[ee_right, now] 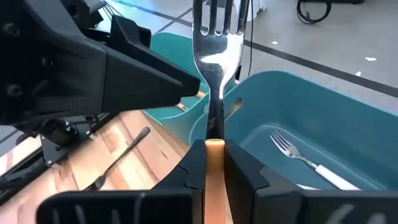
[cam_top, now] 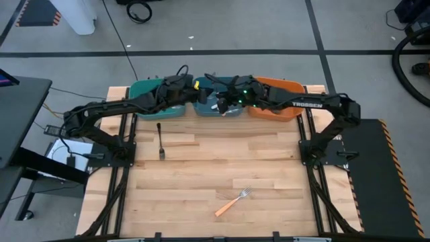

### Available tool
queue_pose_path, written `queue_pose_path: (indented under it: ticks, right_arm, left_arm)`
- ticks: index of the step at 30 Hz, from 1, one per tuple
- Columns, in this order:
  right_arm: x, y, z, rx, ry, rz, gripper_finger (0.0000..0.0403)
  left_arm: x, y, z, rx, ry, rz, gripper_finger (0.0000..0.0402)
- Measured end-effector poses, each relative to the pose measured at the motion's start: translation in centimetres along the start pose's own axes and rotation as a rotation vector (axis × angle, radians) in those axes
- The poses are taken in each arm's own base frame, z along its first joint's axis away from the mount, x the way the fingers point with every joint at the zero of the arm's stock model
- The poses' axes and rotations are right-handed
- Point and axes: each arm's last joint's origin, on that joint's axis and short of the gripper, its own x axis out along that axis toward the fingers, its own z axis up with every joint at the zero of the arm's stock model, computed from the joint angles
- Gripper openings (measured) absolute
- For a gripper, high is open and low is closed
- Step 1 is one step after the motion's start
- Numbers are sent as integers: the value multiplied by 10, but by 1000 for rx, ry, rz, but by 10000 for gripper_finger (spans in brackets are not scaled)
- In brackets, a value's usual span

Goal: Sort silverware by color (type)
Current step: Put the orange fork into the green bin

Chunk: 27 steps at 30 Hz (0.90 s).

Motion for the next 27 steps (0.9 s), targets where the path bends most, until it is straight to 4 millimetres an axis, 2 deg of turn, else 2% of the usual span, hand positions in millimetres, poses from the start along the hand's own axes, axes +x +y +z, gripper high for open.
queue_pose_path:
  ticks: [4,10,17,21,25,27]
  right_arm:
    - [7,2,-1,-4,11,-3,39]
    - [6,7,-1,-10,19,36,39]
    - [14,14,-10,-24,55,67,39]
    - [12,15,-12,-33,70,61,39]
    - [11,16,-12,-38,69,66,39]
    - [11,16,-12,-40,72,69,40]
  left_arm:
    - [0,-1,-1,3,4,-4,146]
    - [2,2,0,2,4,6,146]
    - [14,5,-5,4,0,-12,135]
    - [17,6,-8,31,24,-29,100]
    - [17,5,-7,73,21,-45,32]
    - [16,5,-7,72,24,-53,12]
